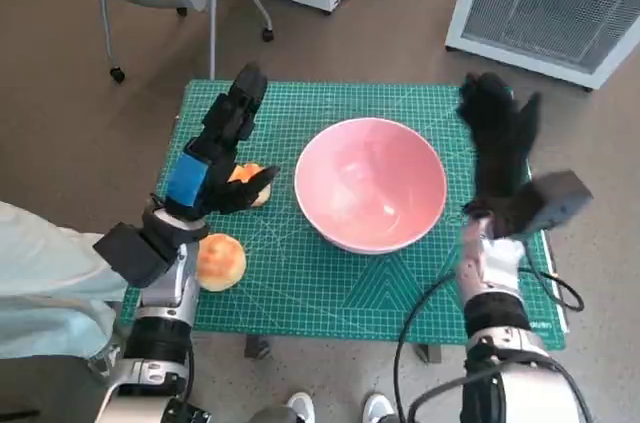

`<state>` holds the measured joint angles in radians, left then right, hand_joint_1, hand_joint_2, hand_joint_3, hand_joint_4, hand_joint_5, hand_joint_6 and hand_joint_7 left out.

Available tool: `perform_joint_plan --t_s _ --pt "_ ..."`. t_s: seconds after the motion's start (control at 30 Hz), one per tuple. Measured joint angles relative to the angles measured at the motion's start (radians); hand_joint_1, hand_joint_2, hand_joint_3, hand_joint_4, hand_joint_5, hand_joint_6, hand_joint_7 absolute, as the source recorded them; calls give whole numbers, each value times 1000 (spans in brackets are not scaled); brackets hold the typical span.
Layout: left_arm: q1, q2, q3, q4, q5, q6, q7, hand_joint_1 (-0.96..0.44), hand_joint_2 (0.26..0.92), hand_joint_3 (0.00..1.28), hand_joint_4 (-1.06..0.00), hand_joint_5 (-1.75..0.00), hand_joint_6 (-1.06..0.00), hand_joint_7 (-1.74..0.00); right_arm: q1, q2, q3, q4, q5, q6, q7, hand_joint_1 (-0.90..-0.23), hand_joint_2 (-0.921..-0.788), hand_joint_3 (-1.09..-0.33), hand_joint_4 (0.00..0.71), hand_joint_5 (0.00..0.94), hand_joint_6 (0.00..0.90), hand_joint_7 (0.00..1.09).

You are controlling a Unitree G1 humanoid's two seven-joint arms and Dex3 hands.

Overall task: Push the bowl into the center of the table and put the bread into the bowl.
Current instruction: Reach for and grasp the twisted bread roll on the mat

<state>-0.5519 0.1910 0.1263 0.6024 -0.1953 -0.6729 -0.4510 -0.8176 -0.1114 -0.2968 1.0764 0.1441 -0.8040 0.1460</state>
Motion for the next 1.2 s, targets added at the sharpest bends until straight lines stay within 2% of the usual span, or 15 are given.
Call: perform_joint_plan --t_s 0.13,0.27,0.43,0.6,0.87,1.2 --pt "-1 -2 0 5 -3 0 -5 -572 921 309 -69 0 -138 -6 49 -13 30 -106 -17 -67 23 -566 -921 -796 298 1 122 490" --pt "-5 -4 -1 7 -8 1 -14 -572 921 307 -68 0 -137 -5 109 -28 67 -233 -35 -85 35 -560 -921 -795 286 0 96 516" --pt "-22 -3 1 13 -20 3 -31 -571 921 306 -68 0 -137 -5 186 -41 114 -404 -39 -45 50 -567 -921 -782 263 0 61 554" --pt "-33 -4 2 13 -30 6 -44 -564 921 303 -69 -1 -138 -5 258 -44 152 -568 -38 29 58 -582 -921 -773 250 0 42 578" --pt "-37 -9 -1 12 -42 13 -54 -568 921 302 -70 -1 -141 -6 318 -53 179 -725 -38 106 58 -588 -921 -767 250 1 27 592" --pt "-38 -10 -3 12 -45 15 -86 -564 921 301 -70 -1 -148 -9 329 -67 183 -754 -40 131 58 -589 -921 -767 249 1 16 608"
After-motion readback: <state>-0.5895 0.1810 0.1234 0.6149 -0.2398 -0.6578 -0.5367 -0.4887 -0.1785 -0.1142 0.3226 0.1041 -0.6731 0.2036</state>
